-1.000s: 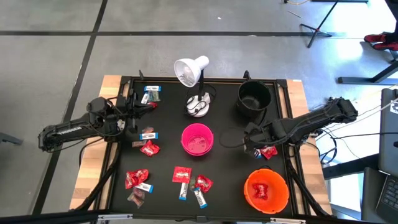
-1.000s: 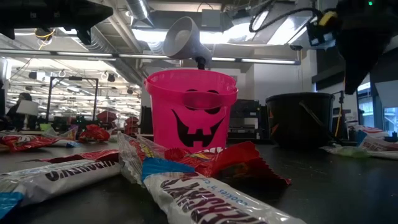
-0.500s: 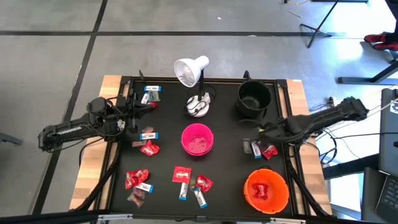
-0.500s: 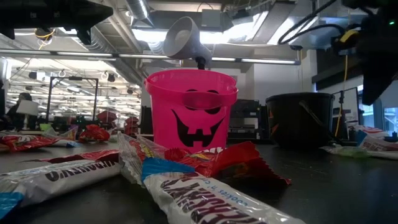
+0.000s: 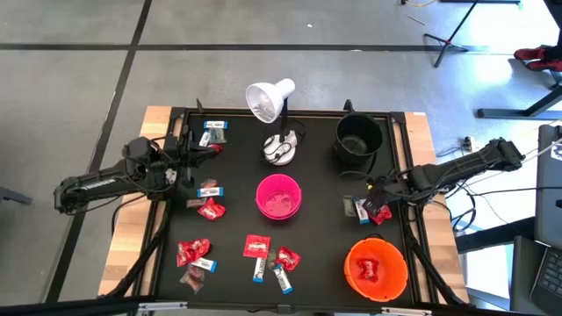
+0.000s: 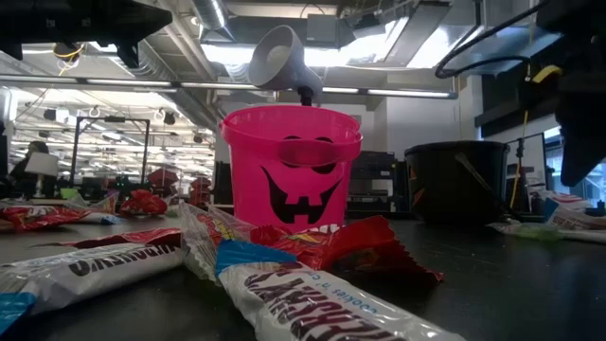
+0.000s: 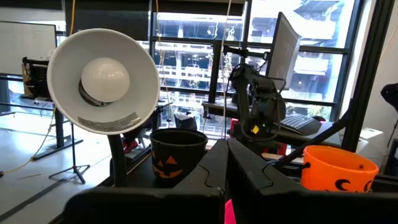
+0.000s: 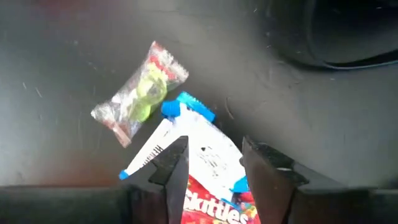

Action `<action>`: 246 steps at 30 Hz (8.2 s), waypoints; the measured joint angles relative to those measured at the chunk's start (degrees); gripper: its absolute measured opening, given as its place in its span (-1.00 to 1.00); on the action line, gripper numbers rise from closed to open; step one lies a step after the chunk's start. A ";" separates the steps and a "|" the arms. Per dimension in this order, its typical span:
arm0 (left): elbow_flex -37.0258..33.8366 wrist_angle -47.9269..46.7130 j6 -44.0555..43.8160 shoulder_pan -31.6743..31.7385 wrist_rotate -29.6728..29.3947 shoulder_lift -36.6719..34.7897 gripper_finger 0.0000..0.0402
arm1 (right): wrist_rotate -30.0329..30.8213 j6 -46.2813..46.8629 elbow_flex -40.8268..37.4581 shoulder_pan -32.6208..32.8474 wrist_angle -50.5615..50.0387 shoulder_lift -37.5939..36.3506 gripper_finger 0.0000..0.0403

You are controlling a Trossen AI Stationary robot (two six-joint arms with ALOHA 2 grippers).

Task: Sort candy
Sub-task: Put the white chocolate bar into the black bucket, then put the green candy into the pink bucket

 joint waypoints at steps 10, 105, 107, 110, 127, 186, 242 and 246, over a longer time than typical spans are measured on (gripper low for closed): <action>-0.02 -0.02 0.00 -0.02 0.00 0.02 -0.99 | -2.50 -1.67 -0.47 0.00 1.79 4.01 -0.24; 0.00 0.00 0.00 -0.01 0.00 0.00 -0.99 | 11.57 -4.31 23.45 0.04 -21.88 12.34 -0.99; 0.00 -0.02 0.00 0.00 0.00 0.02 -0.99 | 12.41 -4.24 26.67 -0.02 -23.78 12.30 -1.00; 0.00 -0.02 0.00 -0.02 0.00 0.00 -0.99 | 12.10 -3.98 27.99 -0.02 -24.35 12.30 -0.97; 0.00 -0.02 0.00 -0.02 0.00 0.02 -0.99 | -1.02 0.83 1.08 -0.02 -5.19 12.34 -0.03; -0.02 -0.02 0.00 0.00 0.00 0.02 -0.99 | 24.97 -16.53 36.43 -28.22 -19.46 12.32 -0.48; -0.02 0.00 0.00 -0.02 0.00 0.00 -0.99 | 5.39 -4.24 -1.73 1.51 19.58 12.65 0.16; 0.00 -0.02 0.00 0.00 0.00 0.00 -0.99 | 4.97 -4.31 -3.15 1.51 20.91 14.57 0.16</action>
